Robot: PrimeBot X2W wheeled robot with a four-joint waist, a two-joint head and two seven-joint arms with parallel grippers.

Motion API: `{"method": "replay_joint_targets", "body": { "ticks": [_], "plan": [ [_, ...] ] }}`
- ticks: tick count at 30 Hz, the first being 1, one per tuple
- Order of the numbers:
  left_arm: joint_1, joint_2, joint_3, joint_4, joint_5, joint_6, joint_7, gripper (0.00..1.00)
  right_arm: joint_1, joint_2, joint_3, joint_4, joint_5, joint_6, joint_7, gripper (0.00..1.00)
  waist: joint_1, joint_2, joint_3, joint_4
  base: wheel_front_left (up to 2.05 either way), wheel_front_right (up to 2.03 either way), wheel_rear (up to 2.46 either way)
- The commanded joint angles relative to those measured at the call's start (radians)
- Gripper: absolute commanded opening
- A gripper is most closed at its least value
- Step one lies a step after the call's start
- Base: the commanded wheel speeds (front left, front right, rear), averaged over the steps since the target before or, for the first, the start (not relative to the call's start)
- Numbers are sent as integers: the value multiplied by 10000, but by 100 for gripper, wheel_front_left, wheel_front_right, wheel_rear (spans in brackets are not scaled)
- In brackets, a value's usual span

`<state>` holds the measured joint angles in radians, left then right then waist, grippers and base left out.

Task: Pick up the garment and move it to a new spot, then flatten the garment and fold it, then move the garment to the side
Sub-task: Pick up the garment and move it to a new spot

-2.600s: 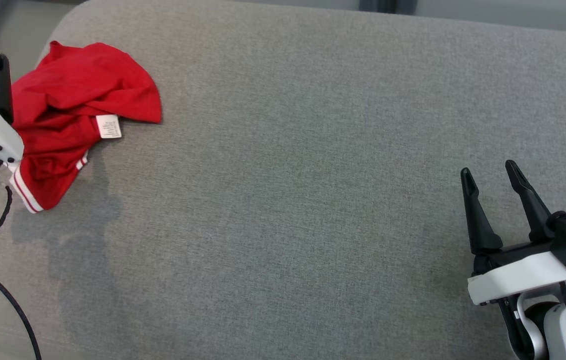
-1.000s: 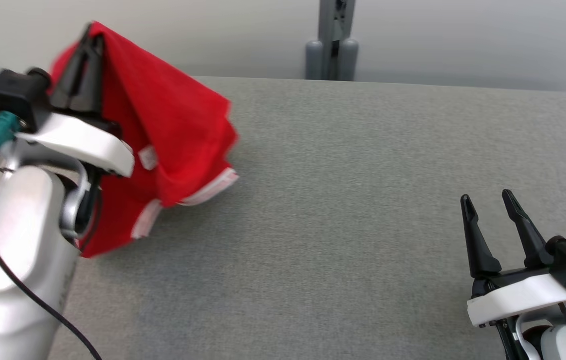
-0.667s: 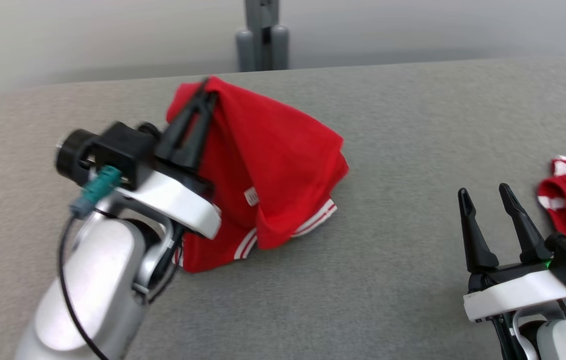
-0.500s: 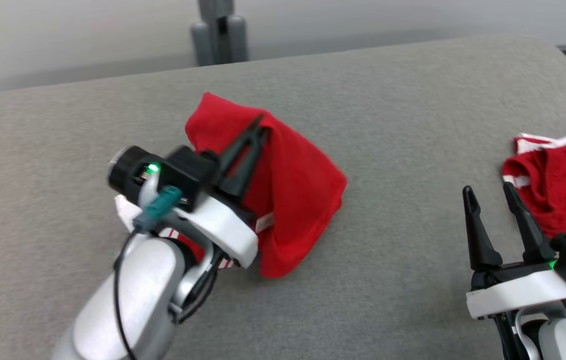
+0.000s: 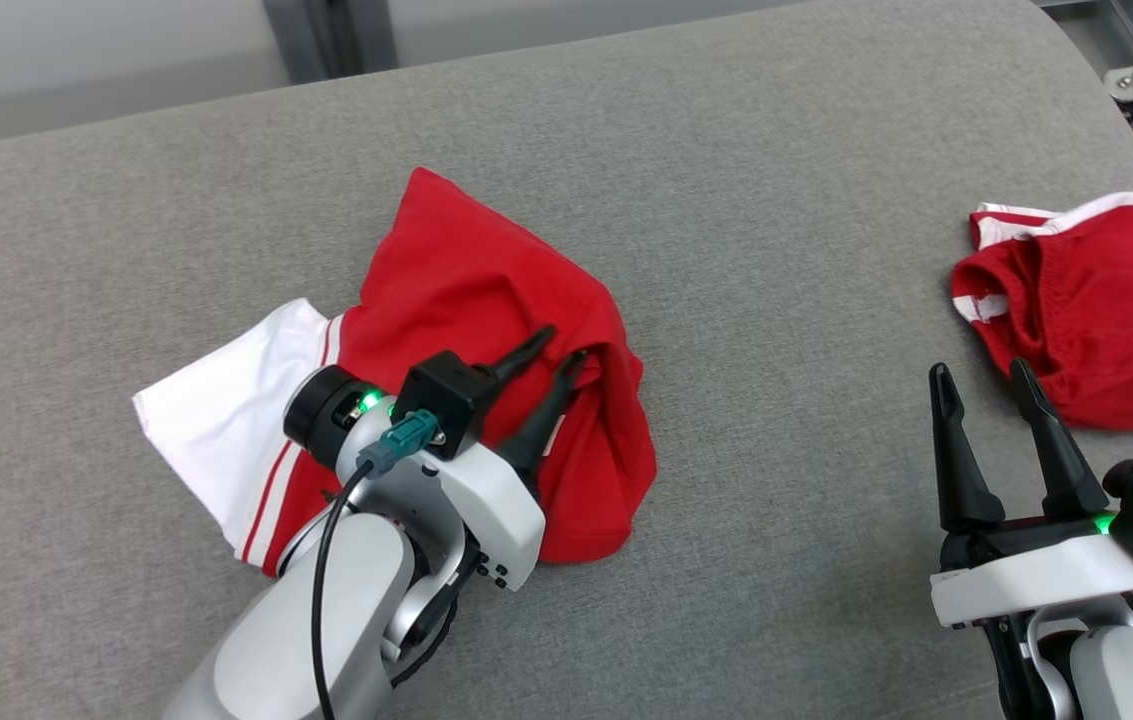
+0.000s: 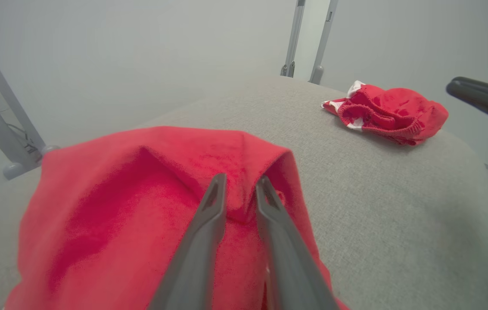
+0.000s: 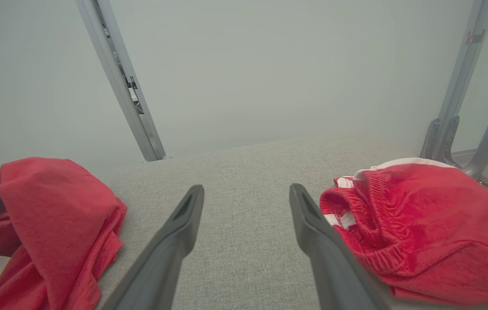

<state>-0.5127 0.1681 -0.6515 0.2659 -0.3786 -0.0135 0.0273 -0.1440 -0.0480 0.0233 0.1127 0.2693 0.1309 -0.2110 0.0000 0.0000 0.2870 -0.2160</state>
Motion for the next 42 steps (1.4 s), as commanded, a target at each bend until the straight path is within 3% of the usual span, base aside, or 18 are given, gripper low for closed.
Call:
{"method": "replay_joint_targets", "body": {
  "ticks": [1,5,15,20,30,42],
  "plan": [
    [150,11,29,7,-12,21,-151,100,-116,-46,6,34,-70,-4,-46,100,0,0,-64,140,0,0,0],
    [449,-22,190,-397,-299,1,-616,100,-201,-49,-20,79,-262,-4,9,100,0,0,-280,468,0,0,0],
    [1360,684,2176,-1919,-921,1171,-2161,100,-306,-51,-82,-133,-784,-4,298,100,0,0,-1003,1357,0,0,0],
    [1623,917,3084,-2087,-1161,1498,-2621,100,-217,-55,-128,-241,-965,-4,508,100,0,0,-1406,1756,0,0,0],
    [3472,1338,4767,-2830,-860,1549,-2904,100,401,-52,-252,-281,-1143,-4,775,100,0,0,-2124,2309,0,0,0],
    [5511,1400,4889,-3220,-632,1670,-2833,100,1284,-51,-325,-602,-1120,-4,990,100,0,0,-2601,2265,0,0,0]
  ]
}}
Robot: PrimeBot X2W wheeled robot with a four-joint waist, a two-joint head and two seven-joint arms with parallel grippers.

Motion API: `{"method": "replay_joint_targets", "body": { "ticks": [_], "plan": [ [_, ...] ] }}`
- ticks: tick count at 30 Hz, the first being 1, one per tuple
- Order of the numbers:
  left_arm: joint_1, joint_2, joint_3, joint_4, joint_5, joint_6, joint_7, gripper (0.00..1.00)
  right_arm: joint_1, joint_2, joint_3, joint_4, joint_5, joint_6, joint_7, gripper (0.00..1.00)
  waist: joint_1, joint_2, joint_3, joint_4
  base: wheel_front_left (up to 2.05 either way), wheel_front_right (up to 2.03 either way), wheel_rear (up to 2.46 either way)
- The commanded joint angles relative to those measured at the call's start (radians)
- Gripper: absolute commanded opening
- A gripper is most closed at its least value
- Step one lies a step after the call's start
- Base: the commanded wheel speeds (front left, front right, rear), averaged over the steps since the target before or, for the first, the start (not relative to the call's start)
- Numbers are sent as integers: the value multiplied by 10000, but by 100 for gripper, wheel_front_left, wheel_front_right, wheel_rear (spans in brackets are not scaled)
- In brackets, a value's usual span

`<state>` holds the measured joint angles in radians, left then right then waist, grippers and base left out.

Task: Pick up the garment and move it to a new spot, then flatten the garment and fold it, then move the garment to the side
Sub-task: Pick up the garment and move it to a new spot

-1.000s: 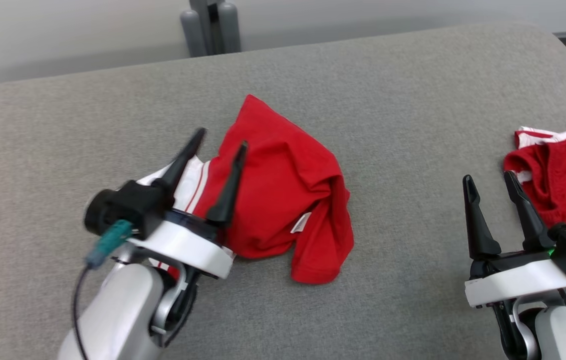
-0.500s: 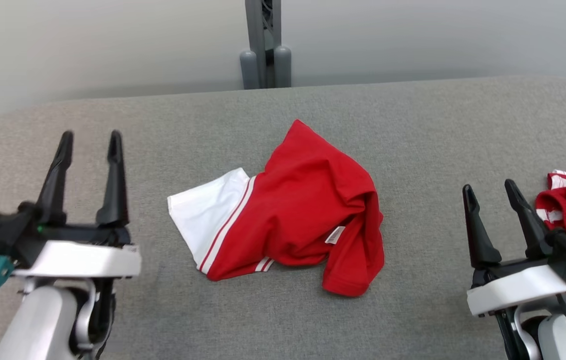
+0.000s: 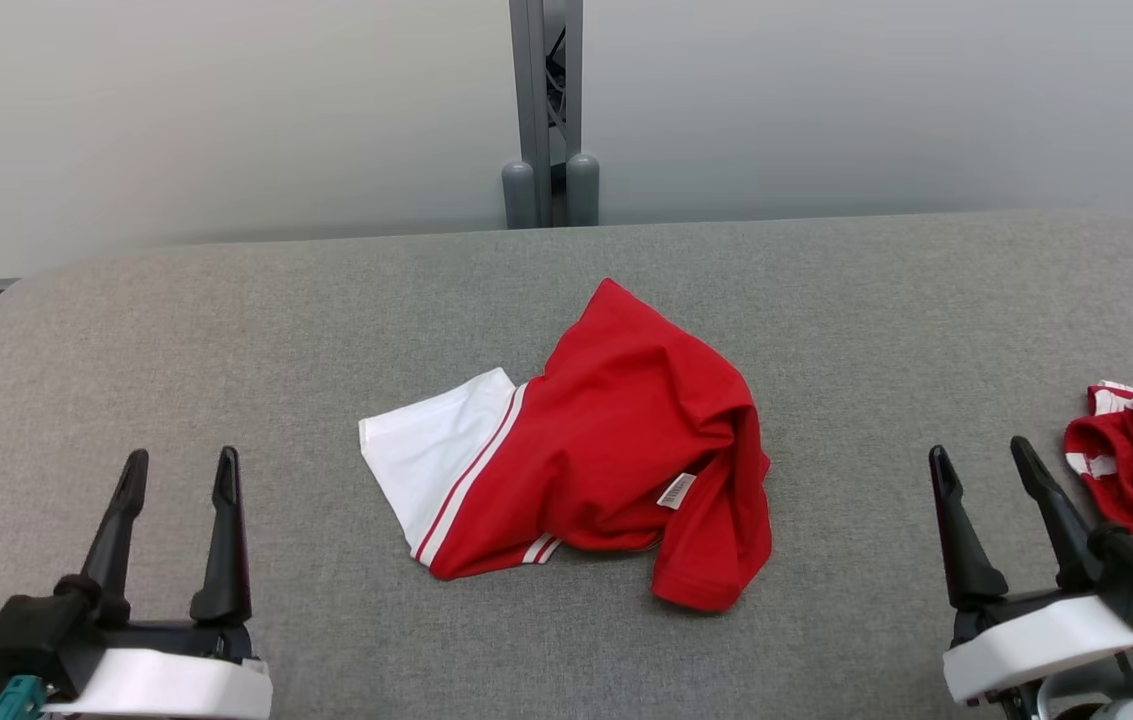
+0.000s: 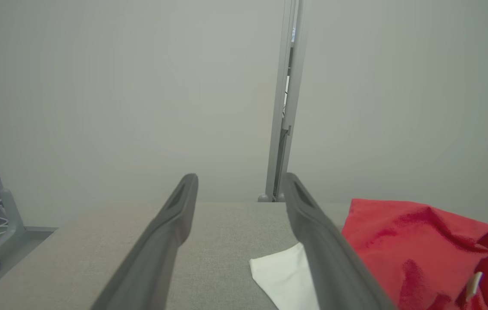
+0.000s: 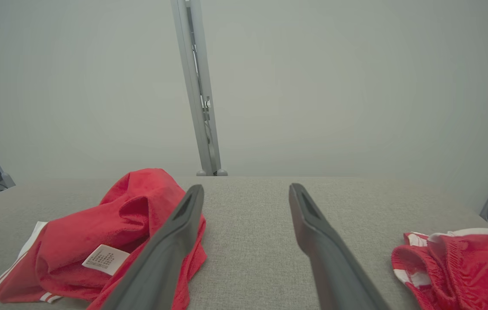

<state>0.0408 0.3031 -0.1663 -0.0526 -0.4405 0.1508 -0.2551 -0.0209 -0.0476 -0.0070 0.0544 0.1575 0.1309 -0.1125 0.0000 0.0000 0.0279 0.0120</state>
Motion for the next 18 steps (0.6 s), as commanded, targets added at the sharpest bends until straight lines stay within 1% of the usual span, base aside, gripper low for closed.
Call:
{"method": "replay_joint_targets", "body": {
  "ticks": [1,5,11,18],
  "plan": [
    [86,91,-12,-47,5,16,55,100,127,-53,5,-52,3,-4,29,100,0,0,-42,-32,0,0,0],
    [416,152,-213,-34,-47,-82,303,100,467,-55,30,-225,50,-4,143,100,0,0,-219,-95,0,0,0],
    [737,193,-371,-24,-138,-10,697,100,934,-55,-22,-498,71,-4,326,100,0,0,-398,-167,0,0,0],
    [844,226,-408,31,-85,130,816,100,1107,-55,43,-695,85,-4,513,100,0,0,-522,-205,0,0,0]
  ]
}}
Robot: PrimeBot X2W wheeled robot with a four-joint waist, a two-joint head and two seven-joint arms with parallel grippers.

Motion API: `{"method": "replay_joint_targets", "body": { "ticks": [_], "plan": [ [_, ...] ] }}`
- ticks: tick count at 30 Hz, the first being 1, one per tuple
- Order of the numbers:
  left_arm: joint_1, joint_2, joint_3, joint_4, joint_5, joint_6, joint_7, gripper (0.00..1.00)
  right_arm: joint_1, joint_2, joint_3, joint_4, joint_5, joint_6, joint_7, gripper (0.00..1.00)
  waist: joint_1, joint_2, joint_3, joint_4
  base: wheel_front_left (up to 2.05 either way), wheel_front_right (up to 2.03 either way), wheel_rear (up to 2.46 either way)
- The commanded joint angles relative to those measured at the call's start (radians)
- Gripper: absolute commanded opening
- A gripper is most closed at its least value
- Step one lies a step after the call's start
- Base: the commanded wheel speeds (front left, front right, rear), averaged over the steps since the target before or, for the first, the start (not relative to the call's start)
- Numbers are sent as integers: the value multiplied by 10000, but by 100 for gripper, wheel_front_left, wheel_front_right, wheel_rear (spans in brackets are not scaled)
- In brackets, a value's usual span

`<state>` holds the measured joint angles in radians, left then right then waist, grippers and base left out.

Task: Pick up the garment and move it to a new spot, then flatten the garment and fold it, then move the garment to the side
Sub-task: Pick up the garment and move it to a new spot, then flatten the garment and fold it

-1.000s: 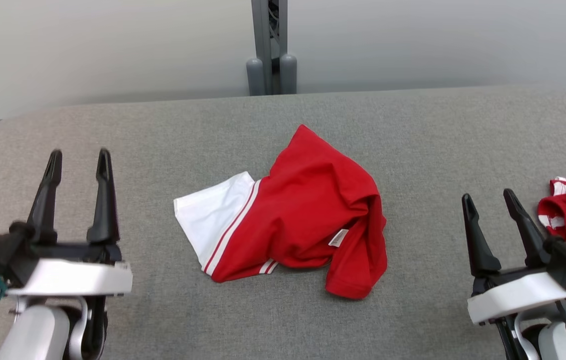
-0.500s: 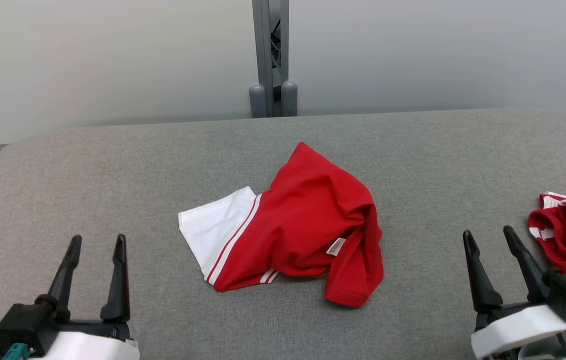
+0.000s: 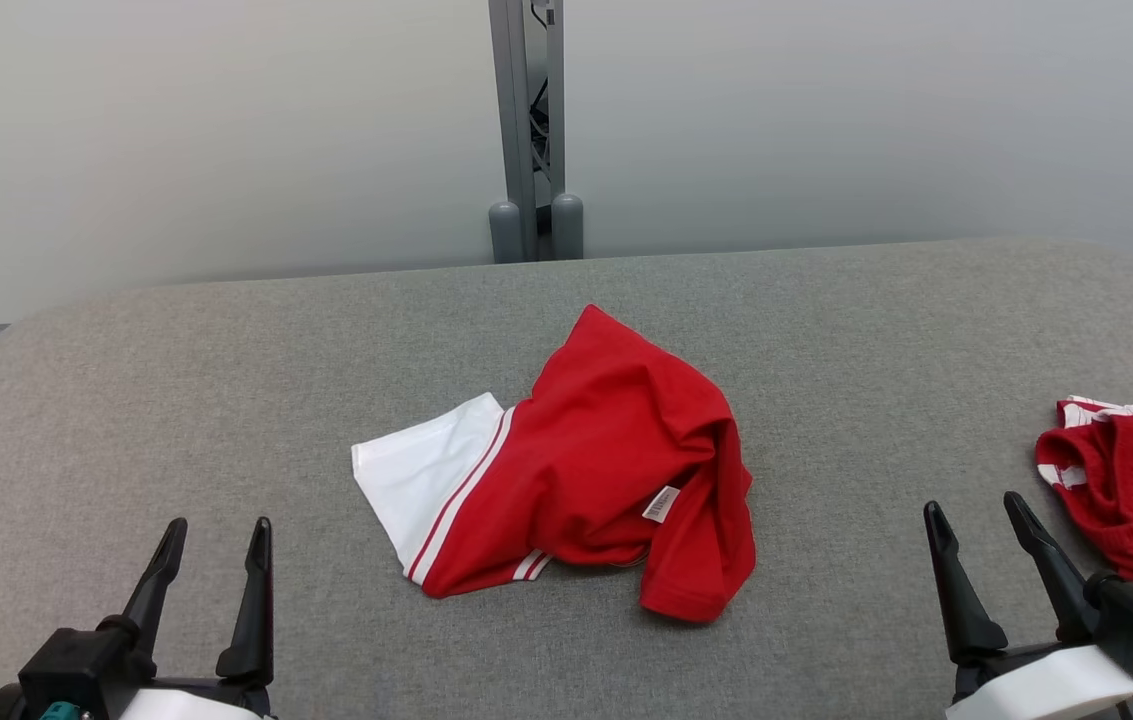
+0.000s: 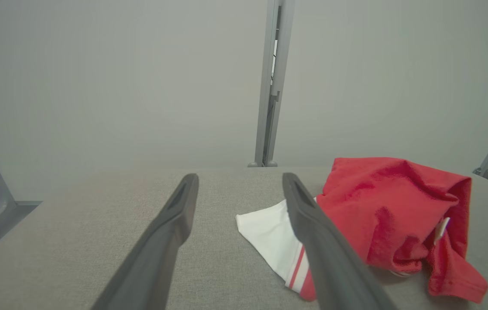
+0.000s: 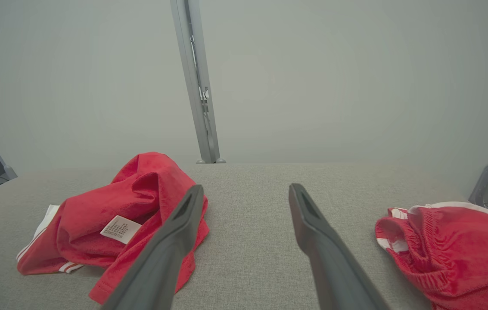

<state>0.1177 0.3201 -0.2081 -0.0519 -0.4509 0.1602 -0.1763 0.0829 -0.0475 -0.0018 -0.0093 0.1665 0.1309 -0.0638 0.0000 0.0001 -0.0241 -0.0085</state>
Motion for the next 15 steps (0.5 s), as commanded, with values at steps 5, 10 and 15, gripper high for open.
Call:
{"method": "replay_joint_targets", "body": {
  "ticks": [5,10,15],
  "plan": [
    [69,62,3,62,3,140,116,100,19,-55,8,-81,56,-4,76,100,0,-1,-11,6,0,0,0],
    [18,40,-53,85,-64,169,201,100,-65,-55,71,-21,71,-4,93,100,0,-1,-5,-4,0,0,0],
    [-47,29,-59,104,-79,208,236,100,-138,-55,100,17,98,-4,74,100,0,-1,-12,-4,0,0,0]
  ]
}}
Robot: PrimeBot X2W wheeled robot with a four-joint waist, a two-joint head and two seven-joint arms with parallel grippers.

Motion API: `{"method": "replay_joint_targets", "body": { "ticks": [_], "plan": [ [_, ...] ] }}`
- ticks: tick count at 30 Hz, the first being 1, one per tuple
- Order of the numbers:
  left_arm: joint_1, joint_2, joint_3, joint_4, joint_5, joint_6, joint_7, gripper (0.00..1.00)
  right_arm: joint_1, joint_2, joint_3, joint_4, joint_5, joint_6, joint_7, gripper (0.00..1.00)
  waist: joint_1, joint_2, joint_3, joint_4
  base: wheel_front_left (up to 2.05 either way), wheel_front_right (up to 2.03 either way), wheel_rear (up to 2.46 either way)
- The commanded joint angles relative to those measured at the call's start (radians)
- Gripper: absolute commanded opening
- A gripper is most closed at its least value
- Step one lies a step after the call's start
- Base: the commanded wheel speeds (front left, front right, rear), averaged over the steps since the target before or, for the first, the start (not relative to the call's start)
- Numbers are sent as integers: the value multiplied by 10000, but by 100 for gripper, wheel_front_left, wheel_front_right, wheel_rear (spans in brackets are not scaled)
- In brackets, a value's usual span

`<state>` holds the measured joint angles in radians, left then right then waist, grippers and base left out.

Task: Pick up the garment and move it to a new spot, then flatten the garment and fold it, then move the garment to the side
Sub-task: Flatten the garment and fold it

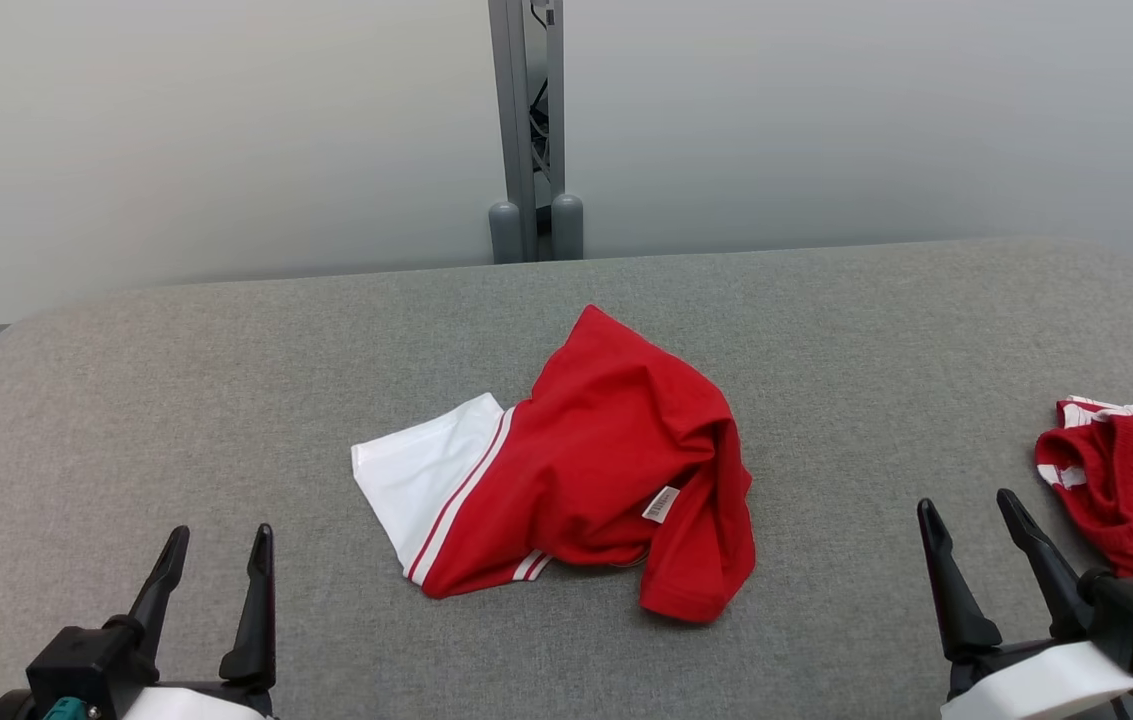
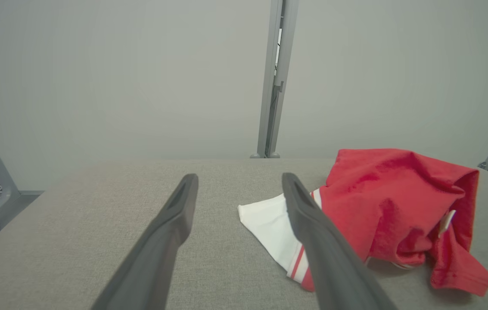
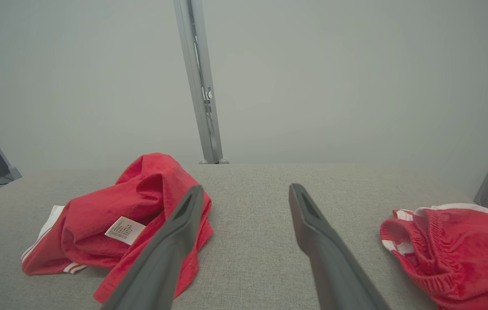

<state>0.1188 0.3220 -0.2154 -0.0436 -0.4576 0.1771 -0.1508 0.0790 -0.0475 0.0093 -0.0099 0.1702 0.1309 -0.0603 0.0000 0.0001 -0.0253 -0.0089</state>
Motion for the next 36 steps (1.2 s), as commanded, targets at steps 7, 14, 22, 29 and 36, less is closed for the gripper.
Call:
{"method": "replay_joint_targets", "body": {
  "ticks": [7,14,22,29,36],
  "plan": [
    [-155,9,-27,46,-45,80,25,100,-104,-55,7,61,63,-4,-10,100,0,-1,12,31,0,0,0],
    [-610,-23,-325,223,-449,-335,704,100,-177,-57,88,102,127,-4,-17,100,0,-1,132,28,0,0,0],
    [-1879,-138,-749,1535,-782,-947,1492,100,-491,-57,827,318,53,-4,43,100,0,-1,706,-275,0,0,0],
    [-3897,-358,-873,3891,-1252,-1798,1903,100,-999,-57,1039,374,118,-4,-163,100,0,-1,1789,-586,0,0,0],
    [-5536,-371,-775,6518,-1592,-2387,2165,100,-1501,-54,1162,550,245,-4,-455,100,0,-1,2636,-1137,0,0,0]
  ]
}}
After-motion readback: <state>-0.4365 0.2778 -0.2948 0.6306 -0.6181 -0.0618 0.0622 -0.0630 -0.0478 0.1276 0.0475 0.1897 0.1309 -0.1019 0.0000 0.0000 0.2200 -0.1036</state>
